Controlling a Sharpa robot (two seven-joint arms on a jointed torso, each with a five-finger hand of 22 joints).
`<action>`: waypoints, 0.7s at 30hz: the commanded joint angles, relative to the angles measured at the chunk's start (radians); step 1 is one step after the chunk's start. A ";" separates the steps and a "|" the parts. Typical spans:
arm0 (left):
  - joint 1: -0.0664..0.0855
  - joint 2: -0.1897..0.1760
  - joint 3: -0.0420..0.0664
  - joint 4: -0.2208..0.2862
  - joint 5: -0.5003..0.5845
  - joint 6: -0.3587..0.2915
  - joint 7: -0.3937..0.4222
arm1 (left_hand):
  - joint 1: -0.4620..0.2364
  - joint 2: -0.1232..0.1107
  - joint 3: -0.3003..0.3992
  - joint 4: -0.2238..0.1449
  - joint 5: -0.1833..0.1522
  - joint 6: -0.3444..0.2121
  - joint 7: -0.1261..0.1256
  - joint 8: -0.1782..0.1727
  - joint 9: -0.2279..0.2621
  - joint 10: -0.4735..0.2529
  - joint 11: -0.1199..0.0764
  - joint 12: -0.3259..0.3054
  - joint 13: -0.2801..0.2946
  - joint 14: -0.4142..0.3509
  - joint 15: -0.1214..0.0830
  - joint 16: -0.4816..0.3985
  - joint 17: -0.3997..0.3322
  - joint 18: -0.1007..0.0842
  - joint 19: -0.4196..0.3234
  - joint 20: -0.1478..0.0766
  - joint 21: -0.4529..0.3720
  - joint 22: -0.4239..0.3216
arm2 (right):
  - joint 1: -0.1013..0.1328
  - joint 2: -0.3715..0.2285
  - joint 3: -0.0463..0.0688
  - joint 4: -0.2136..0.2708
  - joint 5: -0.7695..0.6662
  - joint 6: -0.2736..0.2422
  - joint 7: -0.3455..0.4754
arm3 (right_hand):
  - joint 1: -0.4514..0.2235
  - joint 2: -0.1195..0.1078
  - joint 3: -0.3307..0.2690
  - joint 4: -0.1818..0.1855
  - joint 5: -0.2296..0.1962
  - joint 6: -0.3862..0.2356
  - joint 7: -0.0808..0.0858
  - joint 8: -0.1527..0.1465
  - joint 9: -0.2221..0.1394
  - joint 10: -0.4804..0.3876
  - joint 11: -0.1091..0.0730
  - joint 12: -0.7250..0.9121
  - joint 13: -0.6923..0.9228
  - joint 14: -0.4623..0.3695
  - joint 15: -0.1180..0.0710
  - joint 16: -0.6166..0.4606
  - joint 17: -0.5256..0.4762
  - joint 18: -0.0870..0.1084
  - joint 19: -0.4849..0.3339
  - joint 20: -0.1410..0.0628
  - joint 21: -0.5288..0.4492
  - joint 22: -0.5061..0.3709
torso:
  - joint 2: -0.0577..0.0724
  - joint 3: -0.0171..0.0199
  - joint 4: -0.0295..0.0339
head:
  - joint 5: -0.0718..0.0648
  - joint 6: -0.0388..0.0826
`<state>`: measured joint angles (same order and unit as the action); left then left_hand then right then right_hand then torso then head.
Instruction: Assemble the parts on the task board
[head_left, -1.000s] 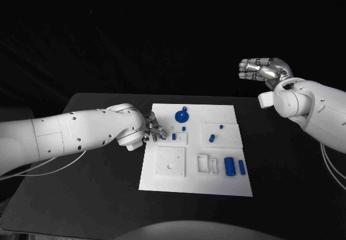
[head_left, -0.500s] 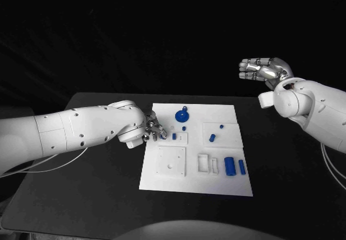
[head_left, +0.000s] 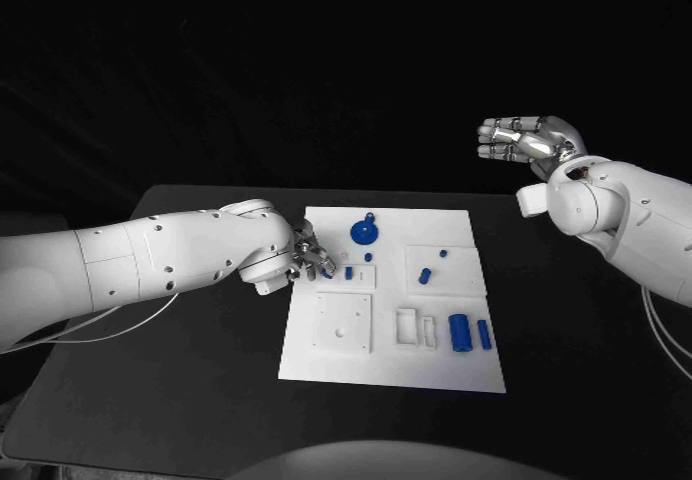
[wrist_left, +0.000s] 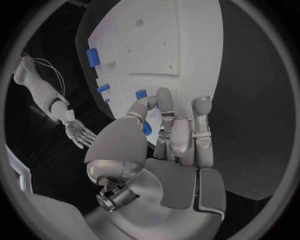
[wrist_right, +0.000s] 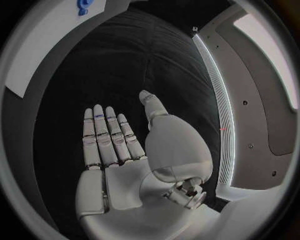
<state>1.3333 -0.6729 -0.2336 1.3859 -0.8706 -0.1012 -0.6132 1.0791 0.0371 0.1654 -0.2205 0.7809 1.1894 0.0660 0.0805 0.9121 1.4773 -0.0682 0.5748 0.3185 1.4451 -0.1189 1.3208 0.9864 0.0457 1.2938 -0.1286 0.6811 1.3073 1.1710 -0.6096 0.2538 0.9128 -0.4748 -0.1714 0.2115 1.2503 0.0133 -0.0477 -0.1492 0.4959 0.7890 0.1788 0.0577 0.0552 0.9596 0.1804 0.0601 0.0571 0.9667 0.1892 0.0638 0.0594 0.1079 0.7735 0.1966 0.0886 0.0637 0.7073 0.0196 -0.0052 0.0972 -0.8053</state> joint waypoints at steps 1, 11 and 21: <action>-0.007 0.008 -0.006 -0.004 -0.009 0.031 -0.017 | 0.004 0.012 0.044 -0.042 0.005 0.159 -0.104 0.006 0.002 0.038 -0.016 0.008 0.001 0.007 0.002 0.007 0.002 -0.002 -0.001 0.001 0.004 0.036 | 0.000 0.001 0.000 0.000 -0.011 0.018 0.008 | -0.001 0.006 0.001 -0.005 0.004 -0.004 0.005 -0.004 -0.002 -0.007 -0.001 -0.004 -0.001 -0.008 0.000 -0.001 0.001 -0.006 -0.007 -0.001 -0.003 -0.001 | -0.001 0.0004 0.0001 | -0.003 -0.004; -0.004 0.020 -0.005 -0.015 0.001 0.094 -0.027 | 0.002 0.013 0.045 -0.043 0.004 0.159 -0.104 0.007 0.005 0.038 -0.016 0.009 0.002 0.008 0.002 0.009 0.007 -0.003 -0.002 0.001 0.003 0.035 | 0.000 0.001 0.000 -0.001 -0.012 0.021 0.005 | -0.002 0.007 0.001 -0.004 0.005 -0.005 0.005 -0.004 -0.002 -0.009 -0.001 -0.004 -0.001 -0.009 0.000 -0.001 0.001 -0.006 -0.008 0.000 -0.003 -0.001 | 0.000 0.0003 0.0014 | -0.004 -0.005; -0.004 0.022 -0.006 -0.003 -0.012 0.104 -0.025 | -0.001 0.010 0.042 -0.044 -0.006 0.157 -0.104 0.007 0.010 0.038 -0.015 0.008 0.001 0.007 0.002 0.008 0.006 -0.005 -0.006 0.000 -0.001 0.034 | 0.000 0.001 0.000 0.000 -0.012 0.022 0.005 | -0.002 0.006 0.001 -0.005 0.005 -0.005 0.005 -0.004 -0.002 -0.008 -0.001 -0.004 -0.001 -0.010 0.000 -0.001 0.001 -0.006 -0.008 0.000 -0.003 -0.001 | 0.000 -0.0008 0.0023 | -0.006 -0.007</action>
<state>1.3398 -0.6567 -0.2319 1.3738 -0.8796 -0.0513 -0.6266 1.0744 0.0418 0.1689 -0.2267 0.7793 1.1902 0.0666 0.0881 0.9249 1.4776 -0.0679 0.5790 0.3188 1.4435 -0.1173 1.3276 0.9925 0.0456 1.2938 -0.1286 0.6812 1.3079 1.1708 -0.6095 0.2538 0.9123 -0.4786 -0.1672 0.2102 1.2503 0.0132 -0.0477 -0.1492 0.4959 0.7857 0.1821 0.0577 0.0543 0.9596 0.1804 0.0601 0.0571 0.9667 0.1892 0.0638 0.0594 0.1080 0.7736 0.1966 0.0886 0.0636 0.7071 0.0193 -0.0033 0.0918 -0.8118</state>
